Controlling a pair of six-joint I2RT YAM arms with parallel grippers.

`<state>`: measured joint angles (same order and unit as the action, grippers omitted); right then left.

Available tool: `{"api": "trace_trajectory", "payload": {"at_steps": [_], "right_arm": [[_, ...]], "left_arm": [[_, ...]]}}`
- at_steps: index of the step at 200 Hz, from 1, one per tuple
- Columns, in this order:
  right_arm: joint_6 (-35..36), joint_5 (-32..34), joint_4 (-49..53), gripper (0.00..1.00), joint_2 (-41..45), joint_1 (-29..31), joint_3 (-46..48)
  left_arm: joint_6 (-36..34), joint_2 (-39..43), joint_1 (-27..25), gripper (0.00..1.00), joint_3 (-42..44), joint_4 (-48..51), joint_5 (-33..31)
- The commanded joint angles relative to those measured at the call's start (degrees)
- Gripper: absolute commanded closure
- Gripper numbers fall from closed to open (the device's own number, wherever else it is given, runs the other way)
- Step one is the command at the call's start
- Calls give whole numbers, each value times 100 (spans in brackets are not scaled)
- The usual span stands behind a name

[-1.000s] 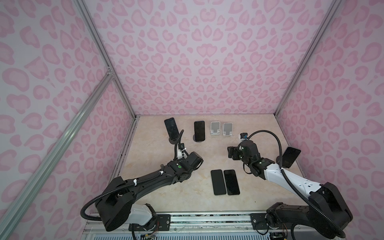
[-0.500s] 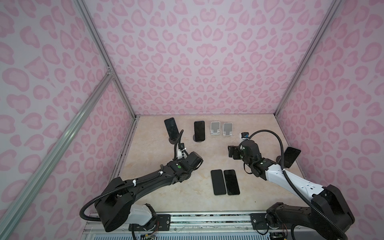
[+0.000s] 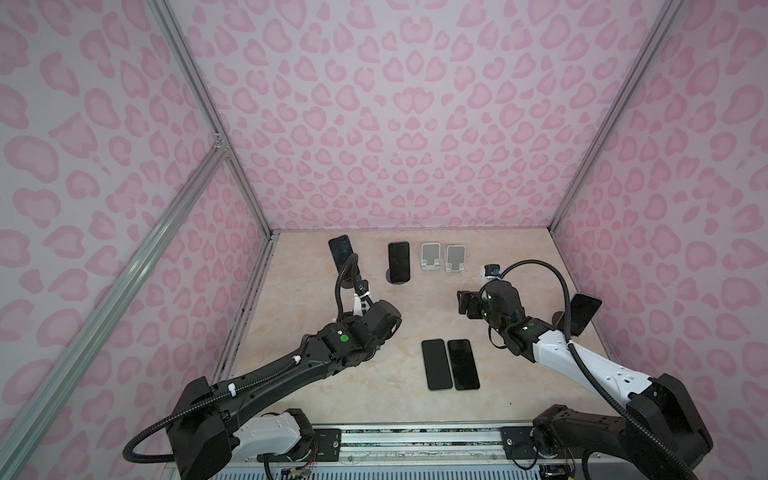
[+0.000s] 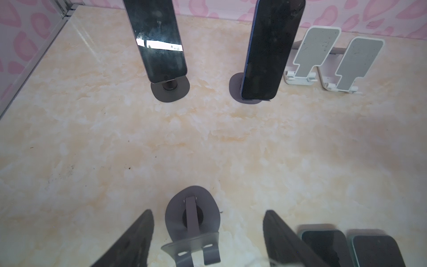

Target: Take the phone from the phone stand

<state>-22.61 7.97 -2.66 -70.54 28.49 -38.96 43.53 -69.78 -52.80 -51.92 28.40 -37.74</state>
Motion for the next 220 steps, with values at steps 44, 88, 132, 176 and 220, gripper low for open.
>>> {"api": "trace_trajectory", "payload": {"at_steps": [44,88,132,176,220], "right_arm": [[-46,245,-88,12,94,-6,62],[-24,311,-77,12,197,-2,95],[-6,338,-60,12,190,-3,85],[6,348,-67,12,168,-6,83],[4,355,-77,12,170,-1,92]], "left_arm": [[550,-205,-662,39,-548,528,-170],[980,-685,-852,40,-682,475,418],[1015,-1234,-852,40,-915,671,1263],[975,-1766,-854,40,-920,693,1697],[948,-2216,-828,40,-1021,637,2007]]}}
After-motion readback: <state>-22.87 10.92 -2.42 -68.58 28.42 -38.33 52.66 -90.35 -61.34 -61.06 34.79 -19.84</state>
